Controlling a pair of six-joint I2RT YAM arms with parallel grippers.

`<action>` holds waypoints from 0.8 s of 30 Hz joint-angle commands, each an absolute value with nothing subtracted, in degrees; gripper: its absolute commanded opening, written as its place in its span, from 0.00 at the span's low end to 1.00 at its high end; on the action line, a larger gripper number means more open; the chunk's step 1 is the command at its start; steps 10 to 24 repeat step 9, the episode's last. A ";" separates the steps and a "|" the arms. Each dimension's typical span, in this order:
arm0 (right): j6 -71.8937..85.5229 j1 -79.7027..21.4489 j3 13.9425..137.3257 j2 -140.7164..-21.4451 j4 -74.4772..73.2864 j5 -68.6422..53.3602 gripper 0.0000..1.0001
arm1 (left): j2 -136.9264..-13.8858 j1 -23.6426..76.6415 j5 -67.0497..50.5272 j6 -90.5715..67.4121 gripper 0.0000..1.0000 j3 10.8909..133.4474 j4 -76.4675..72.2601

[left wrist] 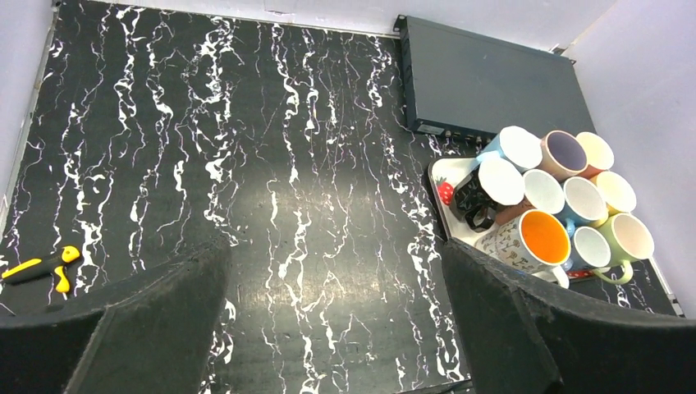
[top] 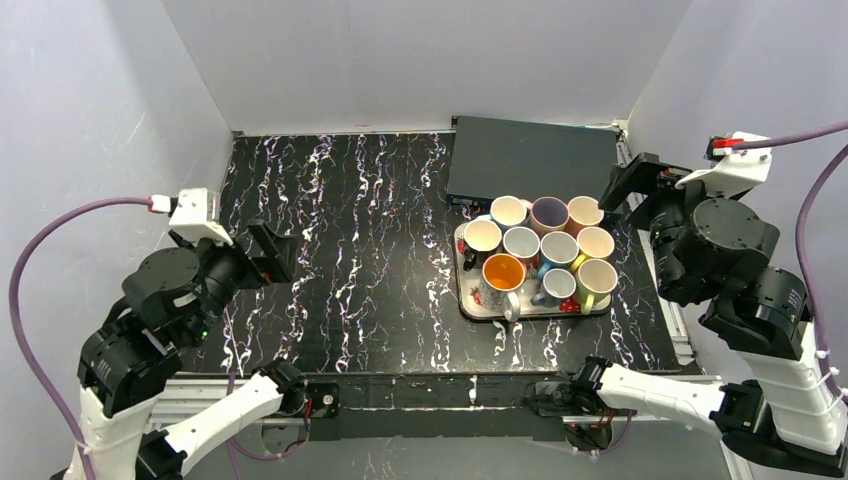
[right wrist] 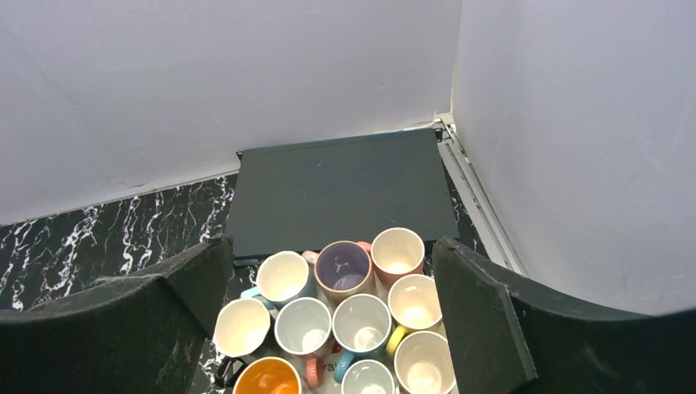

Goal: Turn the mug right side up
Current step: Reset both arms

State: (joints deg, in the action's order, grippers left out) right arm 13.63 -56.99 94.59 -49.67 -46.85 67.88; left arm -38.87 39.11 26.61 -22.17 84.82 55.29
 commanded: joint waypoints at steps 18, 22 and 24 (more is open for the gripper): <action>8.54 -56.85 95.01 -46.46 -38.18 67.54 0.99 | -36.70 38.94 28.38 -21.10 0.98 86.88 56.70; 8.54 -56.85 95.01 -46.46 -38.18 67.54 0.99 | -36.70 38.94 28.38 -21.10 0.98 86.88 56.70; 8.54 -56.85 95.01 -46.46 -38.18 67.54 0.99 | -36.70 38.94 28.38 -21.10 0.98 86.88 56.70</action>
